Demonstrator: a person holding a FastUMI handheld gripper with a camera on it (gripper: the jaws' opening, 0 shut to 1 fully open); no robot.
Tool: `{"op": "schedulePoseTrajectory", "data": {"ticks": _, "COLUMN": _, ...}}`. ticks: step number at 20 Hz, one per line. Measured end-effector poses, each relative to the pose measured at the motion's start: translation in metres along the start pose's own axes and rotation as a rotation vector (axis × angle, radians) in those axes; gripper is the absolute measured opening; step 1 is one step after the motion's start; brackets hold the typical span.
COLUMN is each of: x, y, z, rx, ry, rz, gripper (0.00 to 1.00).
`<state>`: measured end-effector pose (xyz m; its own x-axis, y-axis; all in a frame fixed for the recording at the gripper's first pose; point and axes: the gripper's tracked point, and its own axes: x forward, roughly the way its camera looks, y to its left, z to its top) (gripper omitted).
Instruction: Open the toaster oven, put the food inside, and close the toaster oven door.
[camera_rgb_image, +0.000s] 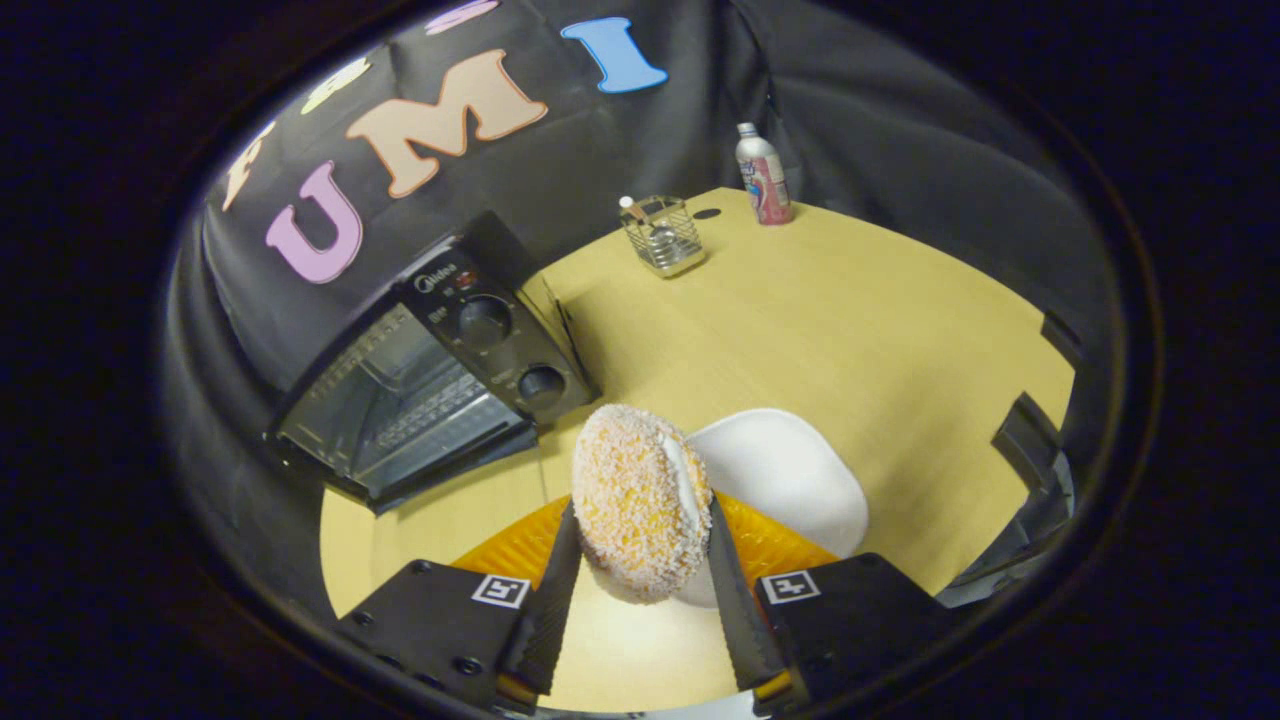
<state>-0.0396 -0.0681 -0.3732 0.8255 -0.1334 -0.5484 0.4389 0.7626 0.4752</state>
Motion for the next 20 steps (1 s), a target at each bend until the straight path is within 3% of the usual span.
{"op": "schedulePoseTrajectory", "data": {"ticks": 7, "x": 0.017, "y": 0.101, "z": -0.011, "rx": 0.118, "ry": -0.026, "rz": 0.032, "gripper": 0.69}}
{"op": "schedulePoseTrajectory", "data": {"ticks": 12, "x": 0.044, "y": 0.17, "z": -0.015, "rx": 0.12, "ry": -0.051, "rz": 0.031, "gripper": 0.69}}
{"op": "schedulePoseTrajectory", "data": {"ticks": 20, "x": 0.071, "y": 0.221, "z": -0.01, "rx": 0.113, "ry": -0.137, "rz": -0.014, "gripper": 0.69}}
